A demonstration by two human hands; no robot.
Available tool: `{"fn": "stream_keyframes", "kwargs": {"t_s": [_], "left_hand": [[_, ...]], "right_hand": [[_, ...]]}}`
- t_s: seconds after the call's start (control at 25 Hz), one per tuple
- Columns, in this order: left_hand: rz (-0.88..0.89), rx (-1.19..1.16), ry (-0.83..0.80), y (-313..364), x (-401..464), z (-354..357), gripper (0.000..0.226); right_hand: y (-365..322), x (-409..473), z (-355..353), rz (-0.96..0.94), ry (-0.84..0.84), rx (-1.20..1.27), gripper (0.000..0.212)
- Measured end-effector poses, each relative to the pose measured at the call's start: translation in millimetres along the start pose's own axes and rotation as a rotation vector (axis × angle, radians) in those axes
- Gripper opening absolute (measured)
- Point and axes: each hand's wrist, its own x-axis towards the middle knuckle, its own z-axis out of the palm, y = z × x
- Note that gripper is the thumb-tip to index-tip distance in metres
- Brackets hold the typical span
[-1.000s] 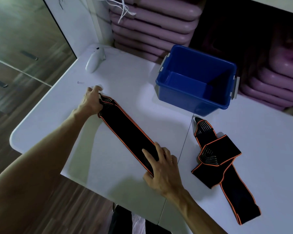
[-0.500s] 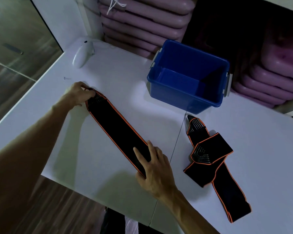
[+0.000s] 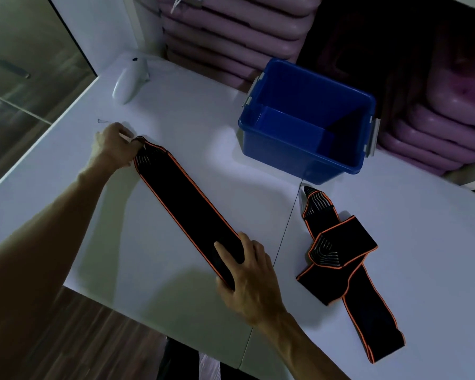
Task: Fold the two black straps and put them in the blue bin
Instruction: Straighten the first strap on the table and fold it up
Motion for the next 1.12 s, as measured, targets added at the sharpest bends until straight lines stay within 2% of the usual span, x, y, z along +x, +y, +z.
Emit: {"fn": "stream_keyframes", "kwargs": {"t_s": [0.08, 0.16, 0.24, 0.32, 0.36, 0.84, 0.96, 1.12], "left_hand": [[0.193, 0.073, 0.124, -10, -30, 1, 0.045], [0.526, 0.239, 0.237, -22, -75, 17, 0.05], [0.705, 0.367, 0.113, -38, -96, 42, 0.055], [0.673, 0.426, -0.021, -46, -91, 64, 0.062], [0.661, 0.447, -0.032, -47, -83, 69, 0.065], [0.666, 0.563, -0.028, -40, -45, 69, 0.071], [0.667, 0.539, -0.013, -40, -44, 71, 0.069], [0.651, 0.451, 0.046, -27, -65, 65, 0.062]], "right_hand": [[-1, 0, 1, 0.006, 0.011, 0.016, 0.065], [-1, 0, 0, 0.014, 0.008, 0.029, 0.065], [-1, 1, 0, 0.004, 0.001, 0.006, 0.065], [-1, 1, 0, -0.002, -0.003, -0.006, 0.066], [-1, 1, 0, -0.003, -0.005, -0.006, 0.067], [-9, 0, 8, 0.024, 0.022, 0.036, 0.067], [-7, -4, 13, 0.002, 0.043, 0.042, 0.063], [-1, -11, 11, -0.033, 0.0, 0.109, 0.071]]}}
